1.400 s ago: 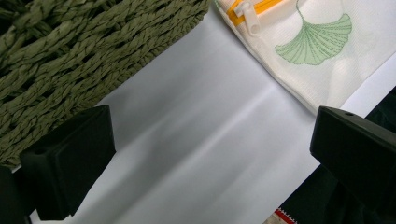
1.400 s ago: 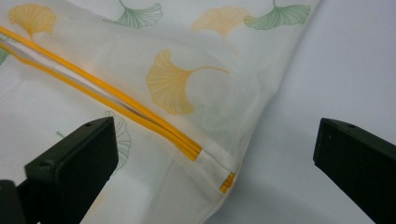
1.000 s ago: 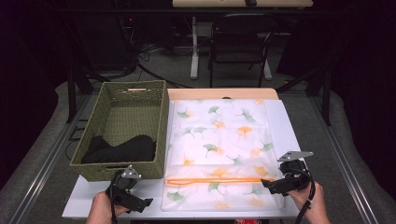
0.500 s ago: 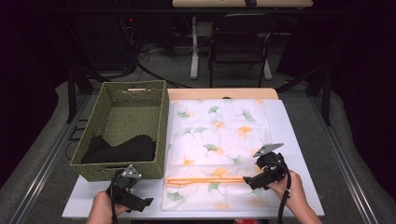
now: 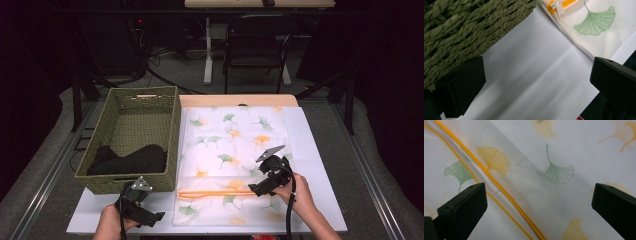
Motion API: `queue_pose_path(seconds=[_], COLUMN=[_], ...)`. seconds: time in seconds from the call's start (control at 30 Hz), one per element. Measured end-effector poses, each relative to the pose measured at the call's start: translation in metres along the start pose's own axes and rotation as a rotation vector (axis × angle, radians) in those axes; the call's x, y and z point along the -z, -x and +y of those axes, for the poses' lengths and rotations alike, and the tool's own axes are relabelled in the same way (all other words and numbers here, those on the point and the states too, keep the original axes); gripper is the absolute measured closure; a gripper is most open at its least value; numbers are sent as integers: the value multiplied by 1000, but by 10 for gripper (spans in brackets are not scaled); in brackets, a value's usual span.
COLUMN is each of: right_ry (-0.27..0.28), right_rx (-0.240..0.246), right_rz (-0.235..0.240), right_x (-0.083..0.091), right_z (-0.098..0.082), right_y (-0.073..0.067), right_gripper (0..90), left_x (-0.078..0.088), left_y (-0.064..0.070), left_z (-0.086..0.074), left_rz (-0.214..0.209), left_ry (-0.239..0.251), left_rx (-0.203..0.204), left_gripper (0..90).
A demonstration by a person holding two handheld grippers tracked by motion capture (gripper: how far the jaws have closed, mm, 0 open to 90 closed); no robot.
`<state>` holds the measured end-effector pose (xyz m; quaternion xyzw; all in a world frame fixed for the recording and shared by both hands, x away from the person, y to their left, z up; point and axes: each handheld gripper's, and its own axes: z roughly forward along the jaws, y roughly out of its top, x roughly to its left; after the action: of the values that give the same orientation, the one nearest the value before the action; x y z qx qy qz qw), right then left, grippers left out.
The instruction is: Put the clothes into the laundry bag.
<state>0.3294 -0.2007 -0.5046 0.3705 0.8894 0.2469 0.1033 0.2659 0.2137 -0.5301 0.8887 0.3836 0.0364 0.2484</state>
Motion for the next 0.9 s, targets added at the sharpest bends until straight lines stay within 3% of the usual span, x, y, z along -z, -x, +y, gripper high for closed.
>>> queue_pose_path(seconds=[0.23,0.43,0.8,0.9], right_ry=[-19,-20,-44,-53], right_rx=[28,29,48,46], right_rz=[28,46,40,42], right_x=[-15,-23,-33,-35], right_z=[13,11,9,9], right_y=[-4,-6,-12,-12], right_gripper=[0,1,120,100], left_x=[-2,-3,-5,-6], left_y=[2,2,2,3], left_z=[2,6,6,7], left_rz=[-3,-16,-26,-30], left_ry=[-5,-9,-9,-12], left_rx=[-13,-31,-25,-31], left_gripper=[3,3,3,3])
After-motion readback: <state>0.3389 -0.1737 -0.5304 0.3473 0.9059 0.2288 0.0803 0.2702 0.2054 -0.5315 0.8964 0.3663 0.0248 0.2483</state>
